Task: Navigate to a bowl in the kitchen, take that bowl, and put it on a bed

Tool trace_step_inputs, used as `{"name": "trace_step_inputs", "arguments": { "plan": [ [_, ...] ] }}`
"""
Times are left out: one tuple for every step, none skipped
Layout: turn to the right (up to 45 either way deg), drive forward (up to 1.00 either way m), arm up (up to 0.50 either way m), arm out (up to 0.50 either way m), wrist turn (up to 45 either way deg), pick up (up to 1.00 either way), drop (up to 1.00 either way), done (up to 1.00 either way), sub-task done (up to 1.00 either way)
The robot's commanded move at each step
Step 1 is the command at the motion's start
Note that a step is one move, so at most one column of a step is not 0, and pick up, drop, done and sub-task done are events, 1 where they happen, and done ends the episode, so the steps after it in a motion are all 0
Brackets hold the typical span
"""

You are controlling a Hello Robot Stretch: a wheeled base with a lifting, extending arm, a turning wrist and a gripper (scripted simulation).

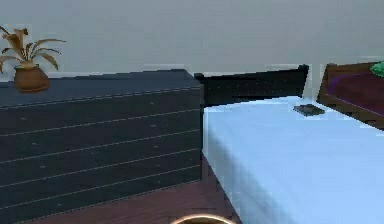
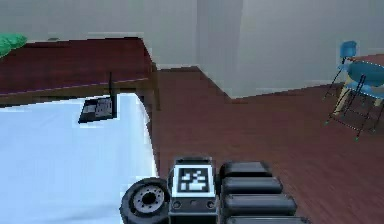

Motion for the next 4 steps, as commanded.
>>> {"name": "trace_step_inputs", "arguments": {
  "plan": [
    [0.0, 1.00, 0.00, 0.00, 0.0, 0.00, 0.00, 0.00, 0.00],
    [21.0, 0.00, 0.00, 0.00, 0.0, 0.00, 0.00, 0.00, 0.00],
    [0.0, 0.10, 0.00, 0.00, 0.0, 0.00, 0.00, 0.00, 0.00],
    [-45.0, 0.00, 0.00, 0.00, 0.0, 0.00, 0.00, 0.00, 0.00]
  ]
}}
